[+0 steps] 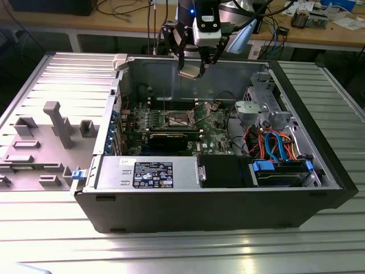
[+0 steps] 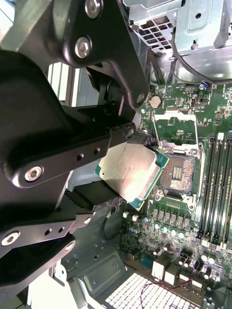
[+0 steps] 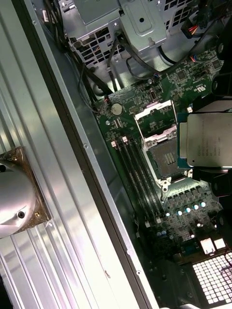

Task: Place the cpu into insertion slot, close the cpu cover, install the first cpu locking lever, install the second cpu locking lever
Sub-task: 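Place the cpu into insertion slot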

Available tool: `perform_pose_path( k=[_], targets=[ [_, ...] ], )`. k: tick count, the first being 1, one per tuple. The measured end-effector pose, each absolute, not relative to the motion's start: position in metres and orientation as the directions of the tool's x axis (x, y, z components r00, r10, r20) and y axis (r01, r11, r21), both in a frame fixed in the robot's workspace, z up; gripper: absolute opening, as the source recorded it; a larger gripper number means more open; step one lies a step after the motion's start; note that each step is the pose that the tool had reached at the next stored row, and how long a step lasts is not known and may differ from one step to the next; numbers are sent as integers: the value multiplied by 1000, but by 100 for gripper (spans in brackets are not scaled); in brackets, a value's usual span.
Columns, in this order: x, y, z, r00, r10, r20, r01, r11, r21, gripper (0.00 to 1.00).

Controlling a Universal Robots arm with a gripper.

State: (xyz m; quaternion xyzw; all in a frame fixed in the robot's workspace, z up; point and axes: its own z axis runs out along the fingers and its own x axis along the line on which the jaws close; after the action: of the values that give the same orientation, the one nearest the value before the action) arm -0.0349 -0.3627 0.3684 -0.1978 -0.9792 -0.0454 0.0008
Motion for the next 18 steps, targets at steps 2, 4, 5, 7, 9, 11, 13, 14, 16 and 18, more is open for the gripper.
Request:
perform_pose_path(
  k=[2, 4, 5, 7, 9, 11, 13, 14, 16, 18],
  targets=[
    [-35, -363, 368, -922, 387, 19, 387, 918, 89, 55],
    [-35, -363, 368, -922, 387, 19, 387, 918, 89, 55],
    [-35, -363, 368, -922, 388, 19, 388, 918, 89, 55],
    [-35, -363, 368, -918, 397, 19, 397, 913, 89, 55],
    [-35, -363, 368, -903, 428, 19, 428, 899, 89, 55],
    [-35, -363, 367, -893, 449, 19, 449, 889, 88, 55],
    [-35, -363, 367, -893, 450, 19, 450, 889, 89, 55],
    [-35, -363, 367, -892, 453, 19, 452, 887, 89, 55],
    [-35, -363, 367, -890, 455, 19, 455, 886, 89, 55],
    [-35, -363, 367, -890, 455, 19, 455, 886, 89, 55]
  ],
)
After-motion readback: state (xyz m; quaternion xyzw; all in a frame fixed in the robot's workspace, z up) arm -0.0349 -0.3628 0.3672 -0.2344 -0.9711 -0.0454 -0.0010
